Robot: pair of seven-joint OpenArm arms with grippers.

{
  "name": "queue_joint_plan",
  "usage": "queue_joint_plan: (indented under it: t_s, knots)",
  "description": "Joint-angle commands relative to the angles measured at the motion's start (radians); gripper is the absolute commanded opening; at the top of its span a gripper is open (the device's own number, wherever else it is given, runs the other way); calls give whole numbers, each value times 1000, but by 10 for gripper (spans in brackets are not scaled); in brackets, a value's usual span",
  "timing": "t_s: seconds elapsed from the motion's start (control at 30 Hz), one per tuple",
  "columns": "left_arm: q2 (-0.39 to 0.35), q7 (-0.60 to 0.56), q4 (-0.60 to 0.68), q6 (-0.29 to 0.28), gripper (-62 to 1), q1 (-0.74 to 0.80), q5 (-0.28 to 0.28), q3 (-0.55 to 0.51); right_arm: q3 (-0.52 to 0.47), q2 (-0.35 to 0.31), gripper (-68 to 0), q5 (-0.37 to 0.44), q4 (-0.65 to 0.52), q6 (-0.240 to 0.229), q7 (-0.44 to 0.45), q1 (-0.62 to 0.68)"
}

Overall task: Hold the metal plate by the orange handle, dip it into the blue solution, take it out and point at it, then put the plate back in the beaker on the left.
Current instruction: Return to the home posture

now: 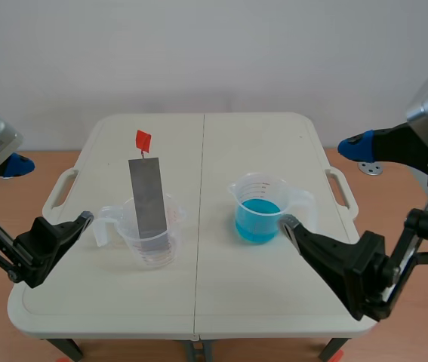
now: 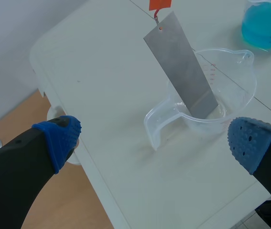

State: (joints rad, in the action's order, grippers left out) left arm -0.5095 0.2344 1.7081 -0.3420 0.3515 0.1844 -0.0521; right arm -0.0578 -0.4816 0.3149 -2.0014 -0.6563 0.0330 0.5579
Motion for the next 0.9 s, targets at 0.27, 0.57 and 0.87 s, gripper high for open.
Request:
queue_joint_plan:
  t_s: [0.27,0.57,0.87]
  knots:
    - [-3,-27,9,1,14,-18,7,46,-75,33,-12,11,-23,-27,5,-6]
    - [-3,-5,60,-13,14,-39,7,62,-75,33,-12,11,-23,-26,-13,-6]
    - [-3,-5,68,-13,14,-39,7,63,-75,33,-12,11,-23,-26,-21,-6]
